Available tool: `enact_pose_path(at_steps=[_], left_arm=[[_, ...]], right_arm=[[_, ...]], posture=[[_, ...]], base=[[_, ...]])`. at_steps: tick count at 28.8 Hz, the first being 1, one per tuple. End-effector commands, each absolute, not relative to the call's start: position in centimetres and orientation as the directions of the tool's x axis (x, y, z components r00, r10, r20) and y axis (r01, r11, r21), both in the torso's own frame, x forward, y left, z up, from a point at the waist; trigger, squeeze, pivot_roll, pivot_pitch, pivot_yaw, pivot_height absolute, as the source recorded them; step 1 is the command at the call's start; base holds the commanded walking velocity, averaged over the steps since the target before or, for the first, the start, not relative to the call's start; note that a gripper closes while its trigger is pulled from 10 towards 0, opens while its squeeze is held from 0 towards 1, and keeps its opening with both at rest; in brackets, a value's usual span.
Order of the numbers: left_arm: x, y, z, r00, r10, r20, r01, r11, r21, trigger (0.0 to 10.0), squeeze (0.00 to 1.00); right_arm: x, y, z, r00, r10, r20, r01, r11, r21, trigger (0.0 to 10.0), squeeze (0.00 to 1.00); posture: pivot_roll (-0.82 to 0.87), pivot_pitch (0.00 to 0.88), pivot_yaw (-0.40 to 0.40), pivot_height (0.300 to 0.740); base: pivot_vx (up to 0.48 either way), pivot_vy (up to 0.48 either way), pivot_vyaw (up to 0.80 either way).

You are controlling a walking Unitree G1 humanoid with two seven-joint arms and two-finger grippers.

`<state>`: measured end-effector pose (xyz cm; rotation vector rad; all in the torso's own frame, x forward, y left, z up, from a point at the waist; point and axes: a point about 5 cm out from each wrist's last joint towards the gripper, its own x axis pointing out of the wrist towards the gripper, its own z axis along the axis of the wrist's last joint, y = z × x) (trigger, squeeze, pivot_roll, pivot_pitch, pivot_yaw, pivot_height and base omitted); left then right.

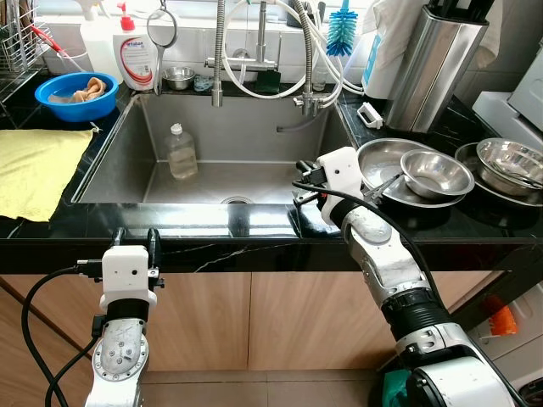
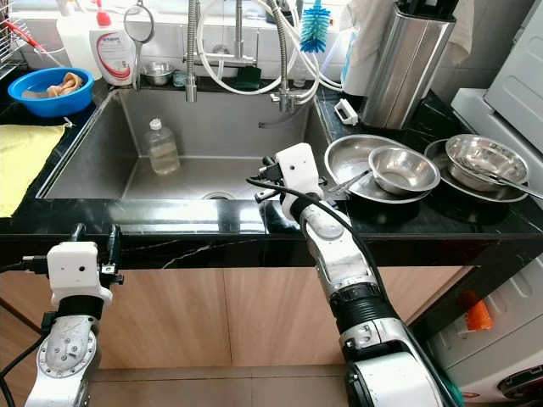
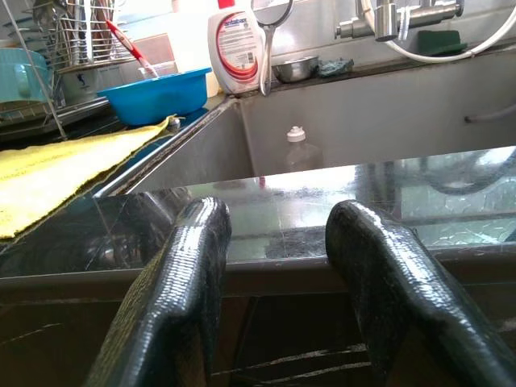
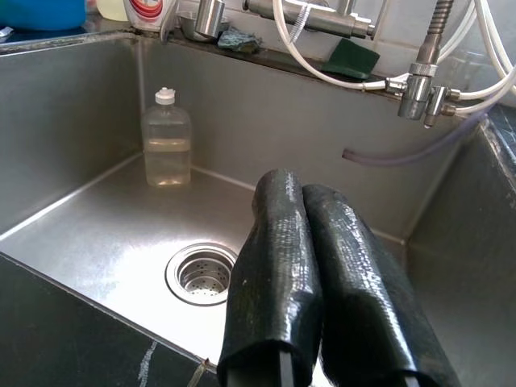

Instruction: Kitchen organization

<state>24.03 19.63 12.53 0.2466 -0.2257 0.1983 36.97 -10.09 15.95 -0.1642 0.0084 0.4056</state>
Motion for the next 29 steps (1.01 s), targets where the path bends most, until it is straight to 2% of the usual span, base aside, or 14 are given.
enact_pose_path(at_steps=[1, 3, 4, 5, 6, 17, 21, 22, 23, 24, 25, 26, 28, 29], left_arm=[[23.8, 19.6, 12.0, 0.966, 0.16, 0.205, -0.206, 0.951, 0.231, 10.0, 0.0], [23.8, 19.6, 11.9, 0.966, 0.159, 0.203, -0.205, 0.951, 0.231, 10.0, 0.0], [23.8, 19.6, 11.9, 0.966, 0.159, 0.203, -0.205, 0.951, 0.23, 10.0, 0.0], [23.8, 19.6, 11.9, 0.966, 0.16, 0.202, -0.205, 0.951, 0.23, 10.0, 0.0], [23.8, 19.6, 11.9, 0.966, 0.16, 0.201, -0.205, 0.951, 0.23, 10.0, 0.0], [23.9, 19.7, 11.9, 0.967, 0.16, 0.196, -0.204, 0.951, 0.233, 10.0, 0.0], [23.9, 19.6, 11.9, 0.968, 0.158, 0.194, -0.202, 0.952, 0.232, 10.0, 0.0], [23.9, 19.6, 11.9, 0.968, 0.158, 0.194, -0.202, 0.952, 0.232, 10.0, 0.0], [23.9, 19.6, 11.9, 0.968, 0.158, 0.193, -0.202, 0.952, 0.232, 10.0, 0.0], [23.9, 19.6, 11.9, 0.968, 0.158, 0.193, -0.202, 0.952, 0.232, 10.0, 0.0], [23.9, 19.6, 11.9, 0.969, 0.158, 0.193, -0.201, 0.952, 0.232, 10.0, 0.0], [23.9, 19.7, 11.9, 0.969, 0.157, 0.192, -0.201, 0.952, 0.233, 10.0, 0.0], [23.9, 19.7, 11.9, 0.969, 0.157, 0.192, -0.201, 0.952, 0.233, 10.0, 0.0], [23.9, 19.7, 11.9, 0.969, 0.157, 0.19, -0.2, 0.952, 0.233, 10.0, 0.0]], right_arm=[[37.0, -10.2, 15.6, 0.924, 0.377, -0.065, -0.383, 0.911, -0.156, 10.0, 0.0], [37.0, -10.3, 15.4, 0.925, 0.371, -0.077, -0.379, 0.913, -0.155, 10.0, 0.0], [37.0, -10.3, 15.3, 0.926, 0.368, -0.079, -0.376, 0.914, -0.152, 10.0, 0.15], [36.9, -10.2, 15.3, 0.926, 0.369, -0.079, -0.377, 0.915, -0.145, 10.0, 0.61], [36.9, -10.2, 15.3, 0.925, 0.373, -0.079, -0.38, 0.914, -0.141, 10.0, 1.0], [36.9, -10.1, 15.6, 0.927, 0.368, -0.064, -0.374, 0.918, -0.132, 10.0, 1.0], [37.0, -10.5, 15.9, 0.937, 0.344, -0.058, -0.349, 0.917, -0.193, 10.0, 1.0], [36.9, -10.6, 16.3, 0.937, 0.347, -0.043, -0.345, 0.898, -0.273, 10.0, 0.86], [36.8, -10.6, 16.4, 0.936, 0.35, -0.04, -0.346, 0.891, -0.292, 10.0, 0.86], [36.7, -10.6, 16.4, 0.933, 0.357, -0.038, -0.352, 0.888, -0.297, 10.0, 0.24], [36.6, -10.6, 16.5, 0.932, 0.361, -0.038, -0.355, 0.887, -0.296, 10.0, 0.24], [36.5, -10.8, 16.7, 0.932, 0.361, -0.031, -0.35, 0.876, -0.331, 10.0, 0.0], [36.3, -11.1, 16.9, 0.932, 0.361, -0.024, -0.341, 0.857, -0.386, 10.0, 0.0], [36.0, -11.7, 17.4, 0.936, 0.352, -0.007, -0.311, 0.817, -0.486, 10.0, 0.0]], posture=[[-0.01, 0.018, -0.064, 0.74], [-0.01, 0.018, -0.064, 0.74], [-0.01, 0.022, -0.064, 0.74], [-0.01, 0.023, -0.064, 0.74], [-0.01, 0.025, -0.064, 0.74], [-0.02, 0.038, -0.061, 0.74], [-0.02, 0.04, -0.061, 0.74], [-0.03, 0.043, -0.06, 0.74], [-0.03, 0.043, -0.06, 0.74], [-0.03, 0.043, -0.06, 0.74], [-0.03, 0.043, -0.06, 0.74], [-0.03, 0.049, -0.06, 0.74], [-0.03, 0.051, -0.06, 0.74], [-0.04, 0.054, -0.059, 0.74]], base=[[0.0, 0.0, 0.0], [0.0, 0.0, 0.0], [0.0, 0.0, 0.0], [0.0, 0.0, 0.0], [0.0, 0.0, 0.0], [0.0, 0.0, 0.0], [0.0, 0.0, 0.0], [0.0, 0.0, 0.0], [0.0, 0.0, 0.0], [0.0, 0.0, 0.0], [0.0, 0.0, 0.0], [0.0, 0.0, 0.0], [0.0, 0.0, 0.0], [0.0, 0.0, 0.0]])
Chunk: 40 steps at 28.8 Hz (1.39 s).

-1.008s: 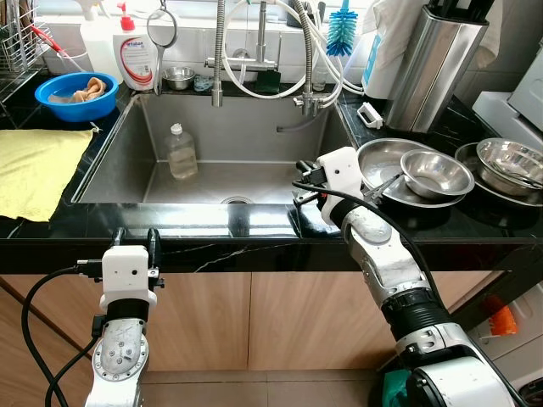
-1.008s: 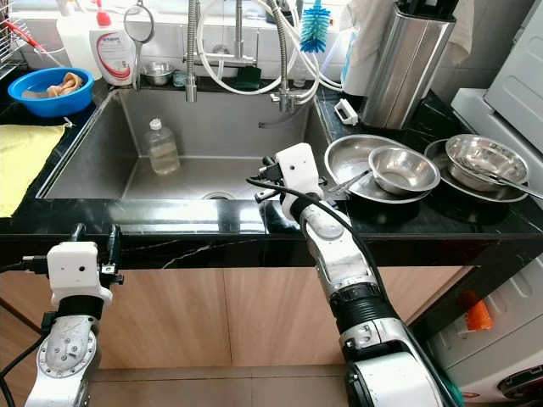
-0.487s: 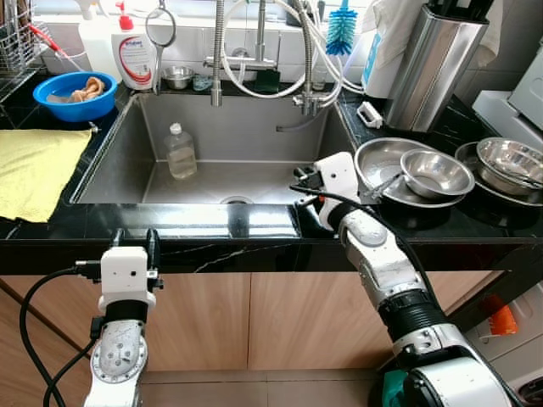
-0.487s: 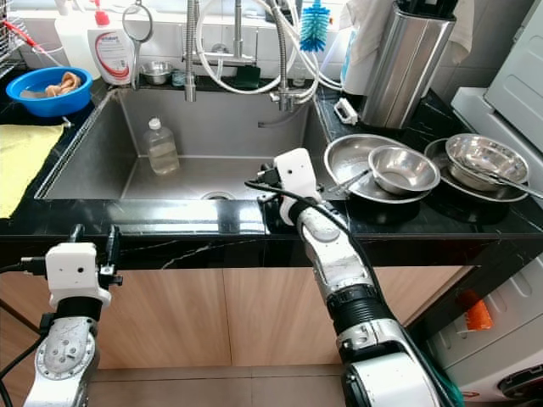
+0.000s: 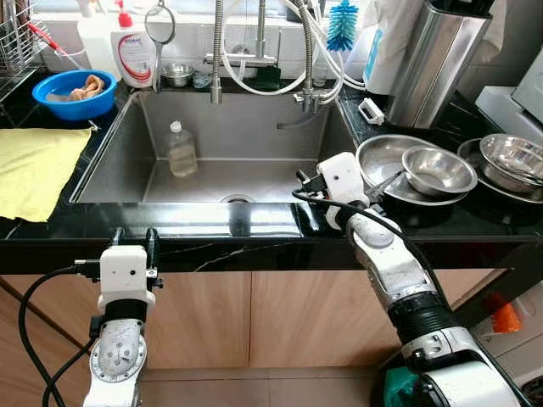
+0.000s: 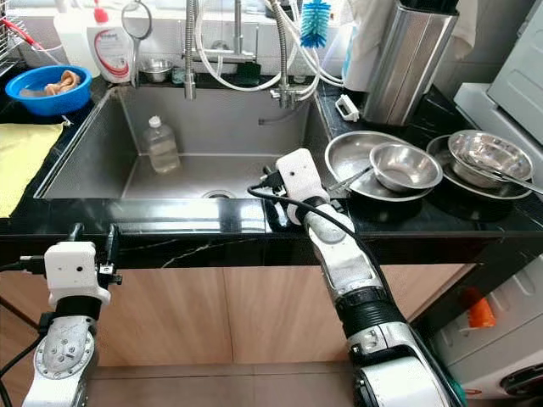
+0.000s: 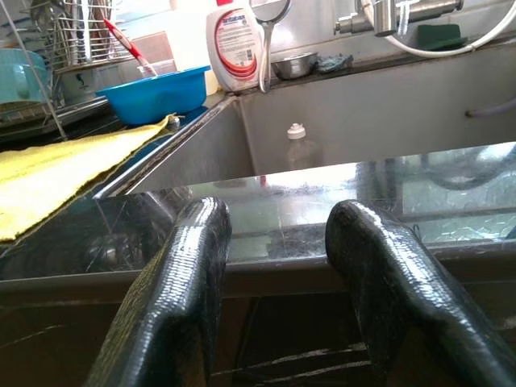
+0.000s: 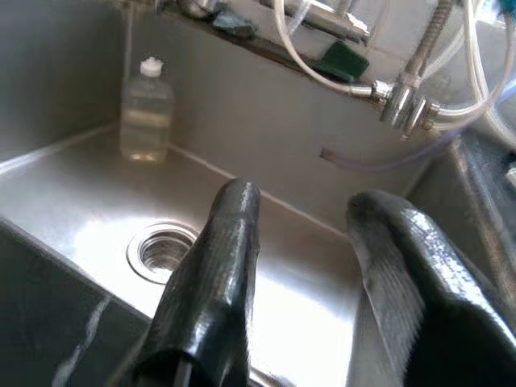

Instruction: Kitchen organization

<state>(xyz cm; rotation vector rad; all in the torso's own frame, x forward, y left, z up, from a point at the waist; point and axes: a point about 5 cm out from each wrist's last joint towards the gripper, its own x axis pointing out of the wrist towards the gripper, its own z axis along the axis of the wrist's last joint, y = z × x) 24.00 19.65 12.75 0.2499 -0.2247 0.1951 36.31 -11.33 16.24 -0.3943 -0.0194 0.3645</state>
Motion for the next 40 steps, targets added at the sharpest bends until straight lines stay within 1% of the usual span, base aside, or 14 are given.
enact_pose_path(at_steps=[1, 3, 4, 8, 11, 14, 18, 22, 26, 27, 31, 32, 33, 40], left_arm=[[23.9, 19.7, 11.9, 0.969, 0.157, 0.19, -0.2, 0.952, 0.233, 10.0, 0.0], [23.9, 19.7, 11.8, 0.97, 0.156, 0.187, -0.198, 0.952, 0.232, 10.0, 0.0], [24.0, 19.6, 11.7, 0.971, 0.154, 0.184, -0.195, 0.953, 0.231, 10.0, 0.0], [24.1, 19.4, 11.7, 0.972, 0.146, 0.183, -0.187, 0.955, 0.229, 10.0, 0.0], [24.2, 19.4, 11.7, 0.973, 0.138, 0.183, -0.179, 0.957, 0.229, 10.0, 0.0], [24.2, 19.4, 11.7, 0.974, 0.134, 0.182, -0.175, 0.957, 0.23, 10.0, 0.0], [24.3, 19.3, 11.6, 0.975, 0.127, 0.181, -0.168, 0.958, 0.231, 10.0, 0.0], [24.3, 19.3, 11.6, 0.975, 0.124, 0.184, -0.166, 0.959, 0.229, 10.0, 0.0], [24.2, 19.3, 11.5, 0.975, 0.12, 0.187, -0.162, 0.96, 0.229, 10.0, 0.0], [24.2, 19.3, 11.6, 0.975, 0.118, 0.188, -0.161, 0.96, 0.229, 10.0, 0.0], [24.3, 19.2, 11.6, 0.975, 0.114, 0.191, -0.157, 0.961, 0.229, 10.0, 0.0], [24.3, 19.2, 11.6, 0.975, 0.112, 0.191, -0.155, 0.961, 0.23, 10.0, 0.0], [24.3, 19.2, 11.7, 0.976, 0.109, 0.191, -0.152, 0.961, 0.23, 10.0, 0.0], [24.4, 19.3, 11.8, 0.975, 0.108, 0.193, -0.152, 0.96, 0.233, 10.0, 0.0]], right_arm=[[36.0, -11.7, 17.4, 0.936, 0.352, -0.007, -0.311, 0.817, -0.486, 10.0, 0.0], [35.5, -12.3, 18.1, 0.94, 0.342, 0.02, -0.267, 0.767, -0.583, 10.0, 0.0], [34.8, -12.8, 19.0, 0.937, 0.345, 0.047, -0.226, 0.704, -0.674, 10.0, 0.0], [33.8, -13.3, 19.6, 0.942, 0.335, 0.037, -0.189, 0.615, -0.766, 10.0, 0.0], [32.5, -13.0, 19.8, 0.922, 0.386, -0.01, -0.184, 0.417, -0.89, 10.0, 0.0], [31.8, -13.0, 20.0, 0.924, 0.382, -0.005, -0.185, 0.436, -0.88, 10.0, 0.0], [31.2, -13.3, 20.0, 0.931, 0.365, -0.014, -0.172, 0.405, -0.898, 10.0, 0.0], [31.3, -14.2, 19.7, 0.953, 0.301, -0.046, -0.154, 0.346, -0.925, 10.0, 0.0], [31.4, -14.6, 18.7, 0.96, 0.266, -0.088, -0.181, 0.348, -0.92, 10.0, 0.03], [31.4, -14.6, 18.6, 0.958, 0.269, -0.095, -0.191, 0.357, -0.914, 10.0, 1.0], [31.5, -14.4, 18.6, 0.954, 0.284, -0.096, -0.195, 0.347, -0.917, 10.0, 1.0], [31.5, -14.3, 18.4, 0.954, 0.28, -0.107, -0.203, 0.342, -0.918, 10.0, 0.54], [31.5, -14.5, 18.3, 0.958, 0.263, -0.11, -0.199, 0.339, -0.919, 10.0, 0.0], [31.9, -16.1, 17.9, 0.977, 0.172, -0.123, -0.176, 0.339, -0.924, 10.0, 0.0]], posture=[[-0.04, 0.054, -0.059, 0.74], [-0.05, 0.056, -0.058, 0.74], [-0.05, 0.057, -0.056, 0.74], [-0.06, 0.057, -0.052, 0.74], [-0.07, 0.039, -0.046, 0.74], [-0.07, 0.031, -0.043, 0.74], [-0.07, 0.019, -0.042, 0.74], [-0.06, 0.0, -0.044, 0.74], [-0.05, 0.0, -0.044, 0.74], [-0.05, 0.0, -0.044, 0.74], [-0.05, 0.0, -0.041, 0.74], [-0.05, 0.0, -0.038, 0.74], [-0.05, 0.0, -0.036, 0.74], [-0.05, 0.0, -0.036, 0.74]], base=[[0.0, 0.0, 0.0], [0.0, 0.0, 0.0], [0.0, 0.0, 0.0], [0.0, 0.0, 0.0], [0.0, 0.0, 0.0], [0.0, 0.0, 0.0], [0.0, 0.0, 0.0], [0.0, 0.0, 0.0], [0.0, 0.0, 0.0], [0.0, 0.0, 0.0], [0.0, 0.0, 0.0], [0.0, 0.0, 0.0], [0.0, 0.0, 0.0], [0.0, 0.0, 0.0]])
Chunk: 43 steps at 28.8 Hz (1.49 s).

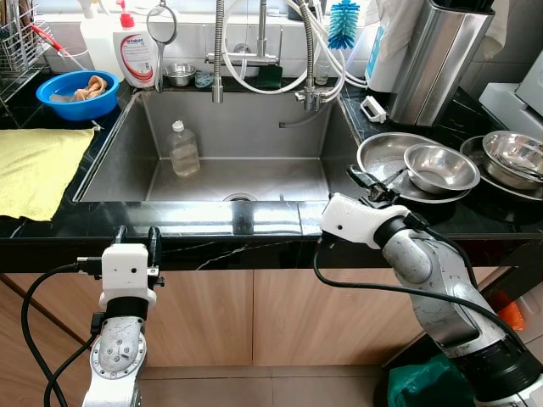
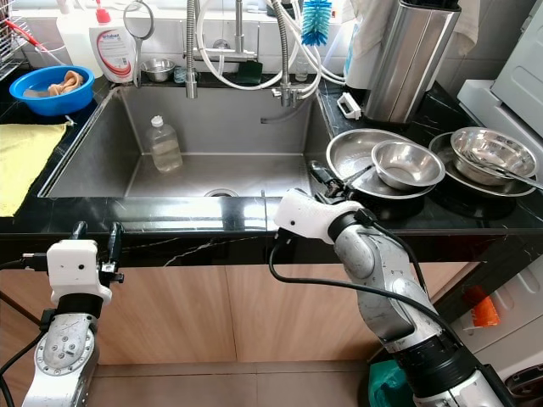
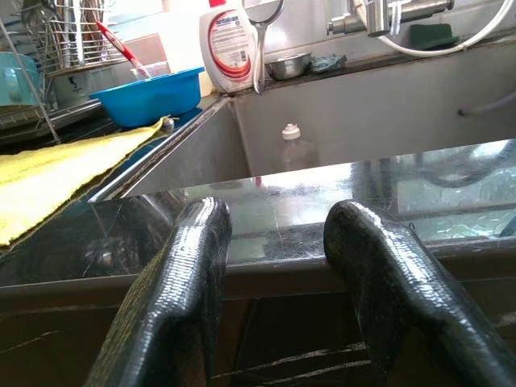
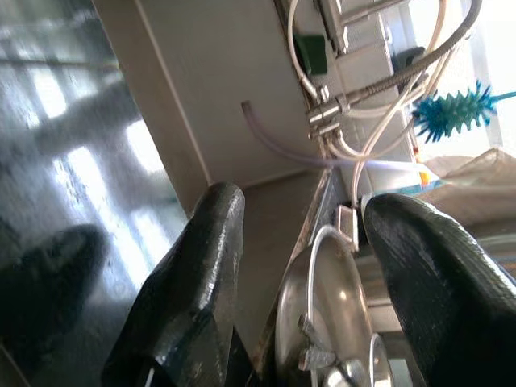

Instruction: Kitchen organization

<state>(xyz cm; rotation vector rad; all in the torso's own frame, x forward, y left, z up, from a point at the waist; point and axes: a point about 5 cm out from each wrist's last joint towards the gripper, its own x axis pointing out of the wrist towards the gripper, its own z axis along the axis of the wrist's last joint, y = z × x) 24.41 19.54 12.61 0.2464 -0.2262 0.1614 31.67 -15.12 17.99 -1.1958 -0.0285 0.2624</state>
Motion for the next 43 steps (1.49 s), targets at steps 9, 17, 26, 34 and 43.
enact_pose_path(at_steps=[9, 17, 26, 34, 43], left_arm=[[24.4, 19.3, 11.8, 0.975, 0.113, 0.191, -0.157, 0.96, 0.231, 10.0, 0.0], [24.4, 19.3, 11.8, 0.975, 0.115, 0.191, -0.158, 0.96, 0.231, 10.0, 0.0], [24.4, 19.4, 11.8, 0.975, 0.117, 0.191, -0.161, 0.959, 0.233, 10.0, 0.0], [24.3, 19.6, 11.7, 0.973, 0.13, 0.19, -0.173, 0.957, 0.231, 10.0, 0.0], [24.1, 19.6, 11.6, 0.973, 0.137, 0.187, -0.178, 0.957, 0.229, 10.0, 0.0]], right_arm=[[32.6, -17.7, 17.9, 0.988, 0.072, -0.133, -0.15, 0.367, -0.918, 10.0, 0.0], [32.8, -18.0, 17.7, 0.989, 0.057, -0.134, -0.145, 0.375, -0.916, 10.0, 0.0], [33.0, -18.0, 16.9, 0.988, 0.054, -0.148, -0.157, 0.383, -0.91, 10.0, 0.0], [33.8, -17.0, 16.2, 0.986, 0.092, -0.142, -0.167, 0.393, -0.904, 10.0, 0.0], [34.4, -17.0, 16.5, 0.988, 0.097, -0.119, -0.147, 0.381, -0.913, 6.5, 0.0]], posture=[[-0.05, 0.0, -0.035, 0.74], [-0.05, 0.0, -0.036, 0.74], [-0.05, 0.001, -0.041, 0.74], [-0.05, 0.009, -0.045, 0.74], [-0.04, 0.0, -0.048, 0.74]], base=[[0.0, 0.0, 0.0], [0.0, 0.0, 0.0], [0.0, 0.0, 0.0], [0.0, 0.0, 0.0], [0.0, 0.0, 0.0]])
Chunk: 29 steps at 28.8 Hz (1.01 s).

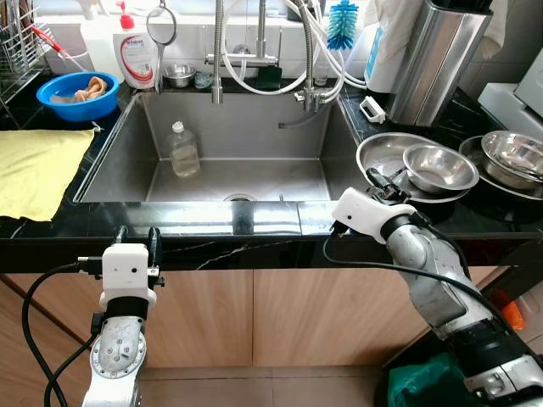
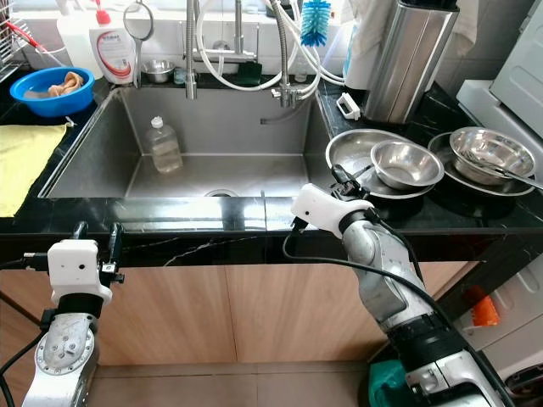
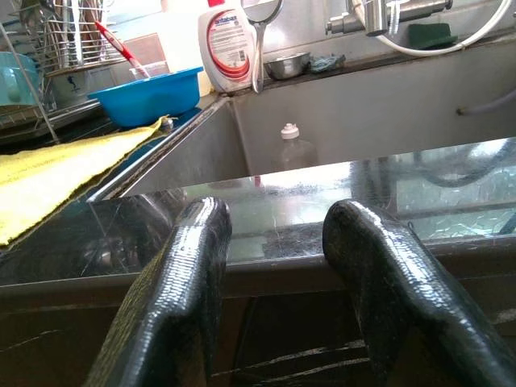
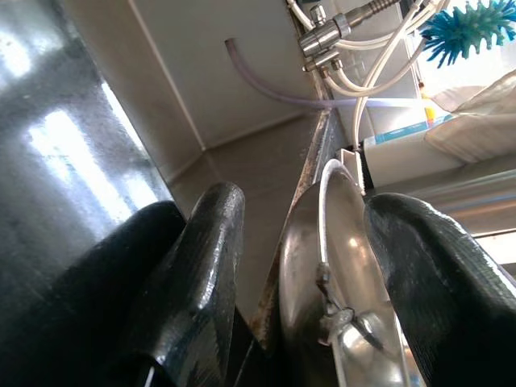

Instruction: Kitchen organization

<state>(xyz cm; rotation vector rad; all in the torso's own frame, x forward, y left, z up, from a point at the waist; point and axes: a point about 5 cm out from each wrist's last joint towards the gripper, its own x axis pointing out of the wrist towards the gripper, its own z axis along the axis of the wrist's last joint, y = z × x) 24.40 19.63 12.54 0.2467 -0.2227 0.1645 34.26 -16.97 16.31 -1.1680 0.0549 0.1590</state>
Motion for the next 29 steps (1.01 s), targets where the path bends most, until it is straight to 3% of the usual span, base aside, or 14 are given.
enact_pose_path(at_steps=[1, 2, 3, 29], left_arm=[[24.06, 19.6, 11.52, 0.973, 0.136, 0.185, -0.178, 0.957, 0.23, 10.0, 0.0], [24.03, 19.59, 11.5, 0.973, 0.136, 0.185, -0.177, 0.957, 0.23, 10.0, 0.0], [23.99, 19.57, 11.46, 0.974, 0.134, 0.184, -0.175, 0.957, 0.23, 10.0, 0.0], [23.91, 19.57, 11.31, 0.975, 0.138, 0.174, -0.177, 0.957, 0.23, 10.0, 0.0]], right_arm=[[34.38, -17.0, 16.5, 0.989, 0.096, -0.116, -0.144, 0.382, -0.913, 4.8, 0.0], [34.36, -17.01, 16.52, 0.989, 0.096, -0.115, -0.143, 0.383, -0.913, 4.8, 0.0], [34.34, -17.0, 16.5, 0.989, 0.097, -0.113, -0.142, 0.383, -0.913, 0.0, 0.0], [34.34, -16.16, 16.06, 0.982, 0.14, -0.125, -0.171, 0.397, -0.902, 0.0, 0.0]], posture=[[-0.04, 0.0, -0.048, 0.74], [-0.04, 0.0, -0.048, 0.74], [-0.04, 0.0, -0.049, 0.74], [-0.03, 0.0, -0.051, 0.74]], base=[[0.0, 0.0, 0.0], [0.0, 0.0, 0.0], [0.0, 0.0, 0.0], [0.0, 0.0, 0.0]])
